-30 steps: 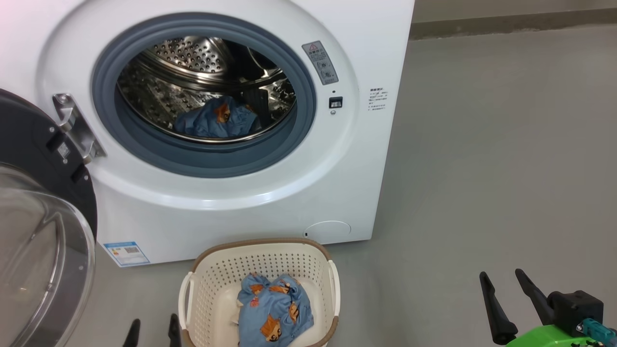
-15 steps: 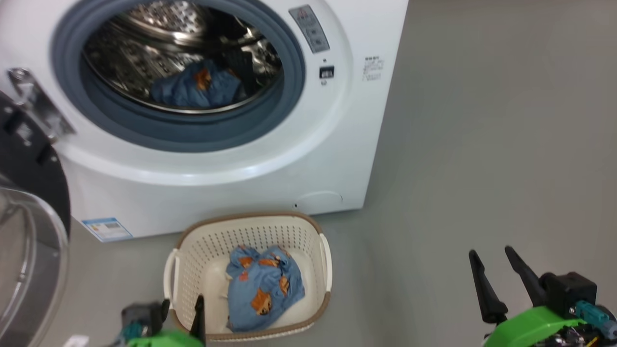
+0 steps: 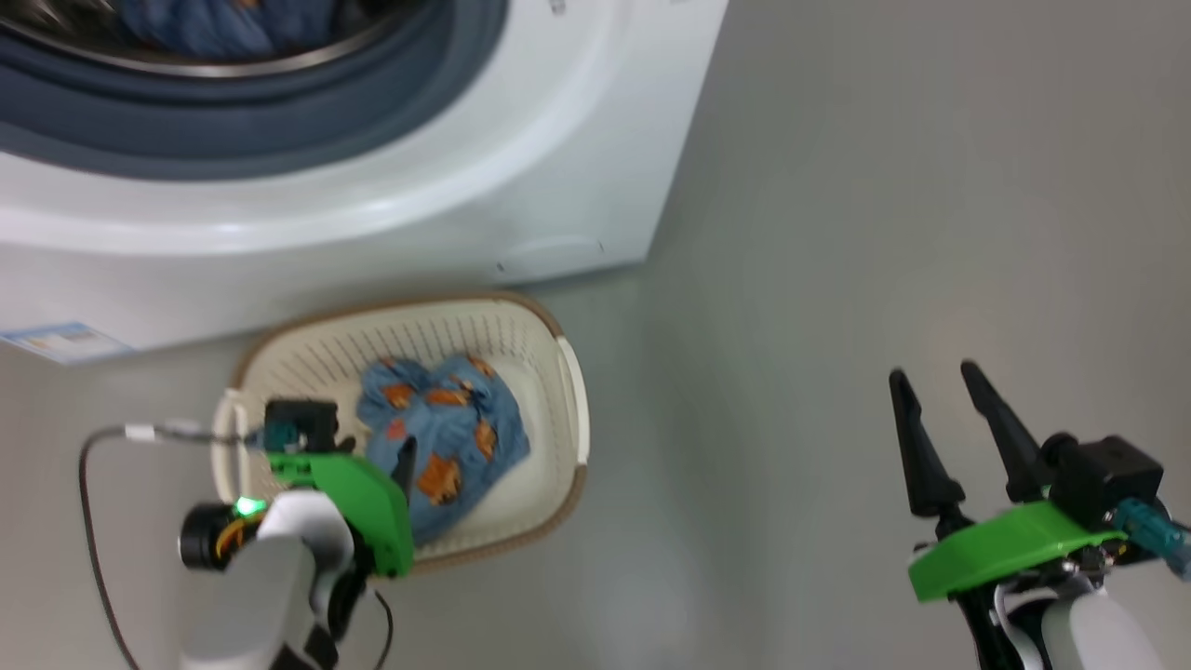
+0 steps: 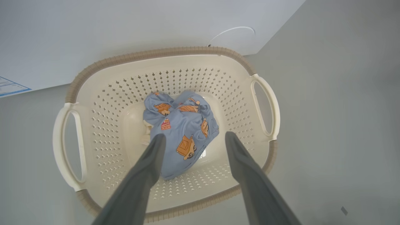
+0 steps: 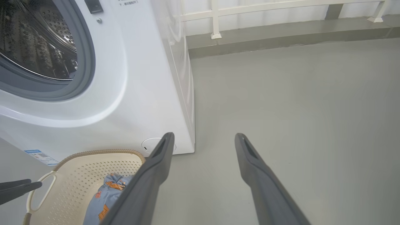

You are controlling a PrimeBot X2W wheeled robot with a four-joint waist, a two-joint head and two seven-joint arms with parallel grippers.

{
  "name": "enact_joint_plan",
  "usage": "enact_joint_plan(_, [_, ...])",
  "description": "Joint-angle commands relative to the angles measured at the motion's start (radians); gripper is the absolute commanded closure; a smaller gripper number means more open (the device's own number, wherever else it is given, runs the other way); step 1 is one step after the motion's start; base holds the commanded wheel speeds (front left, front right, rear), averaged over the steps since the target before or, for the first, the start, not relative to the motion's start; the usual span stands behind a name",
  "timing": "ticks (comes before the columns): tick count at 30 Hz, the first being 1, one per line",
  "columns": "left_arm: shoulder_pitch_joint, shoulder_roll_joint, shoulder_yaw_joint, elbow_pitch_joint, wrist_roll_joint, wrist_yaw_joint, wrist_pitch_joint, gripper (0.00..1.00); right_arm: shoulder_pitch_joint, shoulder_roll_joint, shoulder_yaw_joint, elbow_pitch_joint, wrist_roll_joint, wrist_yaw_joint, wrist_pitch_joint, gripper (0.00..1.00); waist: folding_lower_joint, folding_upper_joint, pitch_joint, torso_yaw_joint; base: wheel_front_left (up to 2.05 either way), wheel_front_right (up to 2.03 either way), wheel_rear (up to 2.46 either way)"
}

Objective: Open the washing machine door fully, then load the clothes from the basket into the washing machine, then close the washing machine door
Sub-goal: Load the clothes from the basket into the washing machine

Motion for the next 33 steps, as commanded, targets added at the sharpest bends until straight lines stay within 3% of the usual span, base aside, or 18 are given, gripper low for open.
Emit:
enact_joint_plan(1, [-0.036, 0.021, 0.024, 0.009, 0.001, -0.004, 0.005, 0.0, -0.031, -0.008, 0.028, -0.019, 0.012, 0.004, -0.017, 0.0, -0.0003, -0.0001, 0.168, -0.074, 0.0, 0.0, 0.0])
enact_joint_plan(6, [-0.158, 0.029, 0.036, 0.129, -0.017, -0.015, 0.027, 0.0, -0.089, -0.007, 0.053, 0.008, 0.047, 0.004, -0.058, 0.0, -0.0003, -0.0001, 0.289, -0.101, 0.0, 0.0, 0.0])
enact_joint_plan(13, [-0.303, 0.053, 0.063, 0.233, -0.047, 0.004, 0.064, 0.0, -0.161, -0.007, 0.101, 0.04, 0.089, 0.004, -0.11, 0.0, -0.0003, -0.0001, 0.45, -0.131, 0.0, 0.0, 0.0])
enact_joint_plan(26, [-0.424, 0.121, 0.068, 0.284, -0.052, 0.062, 0.047, 0.0, -0.224, -0.007, 0.155, 0.08, 0.129, 0.004, -0.165, 0.0, -0.0003, -0.0001, 0.639, -0.165, 0.0, 0.0, 0.0])
enact_joint_plan(33, [-0.466, 0.124, 0.069, 0.293, -0.061, 0.082, 0.03, 0.0, -0.231, -0.007, 0.167, 0.076, 0.129, 0.004, -0.171, 0.0, -0.0003, -0.0001, 0.696, -0.161, 0.0, 0.0, 0.0])
